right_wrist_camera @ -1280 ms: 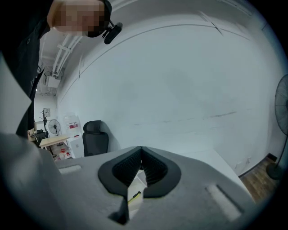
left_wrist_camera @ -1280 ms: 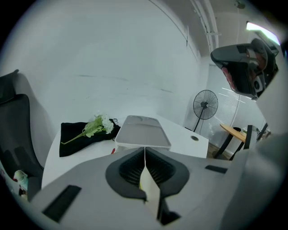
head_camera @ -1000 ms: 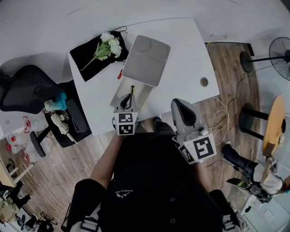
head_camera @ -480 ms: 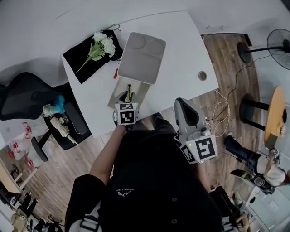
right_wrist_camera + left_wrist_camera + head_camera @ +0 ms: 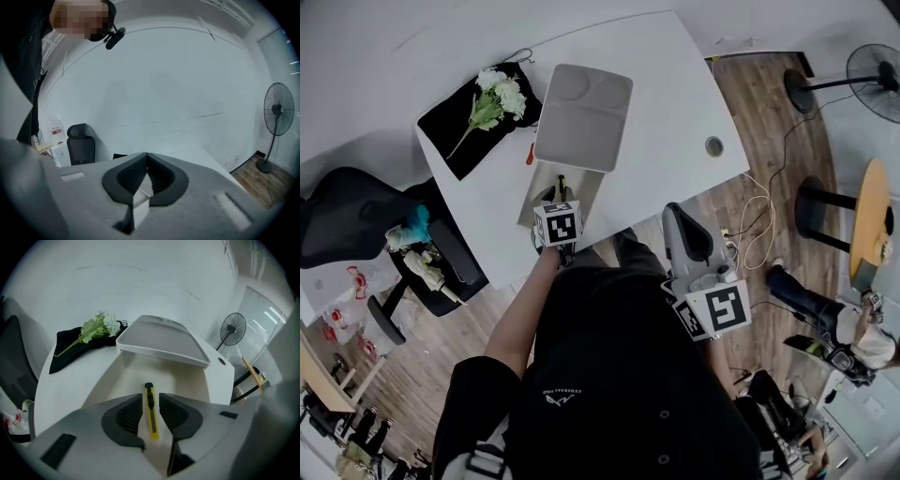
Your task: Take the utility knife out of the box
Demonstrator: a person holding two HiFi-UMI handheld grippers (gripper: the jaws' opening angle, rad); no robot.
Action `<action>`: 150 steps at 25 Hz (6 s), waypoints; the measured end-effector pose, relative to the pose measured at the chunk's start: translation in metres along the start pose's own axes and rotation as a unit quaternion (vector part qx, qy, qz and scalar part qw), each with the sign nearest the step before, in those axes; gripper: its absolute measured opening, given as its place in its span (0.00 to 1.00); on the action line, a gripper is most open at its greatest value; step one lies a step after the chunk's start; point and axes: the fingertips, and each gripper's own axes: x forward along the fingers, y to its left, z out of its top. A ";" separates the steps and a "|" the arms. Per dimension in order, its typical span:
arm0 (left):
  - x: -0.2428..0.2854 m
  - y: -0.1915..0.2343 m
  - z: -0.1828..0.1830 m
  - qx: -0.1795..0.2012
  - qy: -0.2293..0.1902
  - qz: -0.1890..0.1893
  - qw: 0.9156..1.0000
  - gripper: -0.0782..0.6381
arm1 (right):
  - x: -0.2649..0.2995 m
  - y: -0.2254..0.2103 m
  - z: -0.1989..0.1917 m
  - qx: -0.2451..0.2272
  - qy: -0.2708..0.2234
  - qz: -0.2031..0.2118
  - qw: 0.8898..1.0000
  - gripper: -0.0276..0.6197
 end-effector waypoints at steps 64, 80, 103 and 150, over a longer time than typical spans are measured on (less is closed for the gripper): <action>-0.109 -0.056 0.047 0.025 -0.151 0.001 0.988 0.19 | -0.030 -0.015 -0.015 0.004 -0.007 0.068 0.998 0.05; -0.197 -0.089 0.063 0.010 -0.259 -0.003 0.966 0.19 | -0.025 -0.016 -0.020 -0.012 0.000 0.131 0.991 0.05; -0.271 -0.115 0.035 -0.038 -0.359 0.067 0.930 0.19 | -0.023 0.001 -0.028 -0.058 0.018 0.268 0.962 0.05; -0.394 -0.149 0.104 -0.023 -0.512 0.152 0.845 0.19 | -0.084 -0.015 0.099 -0.084 -0.133 0.332 0.930 0.05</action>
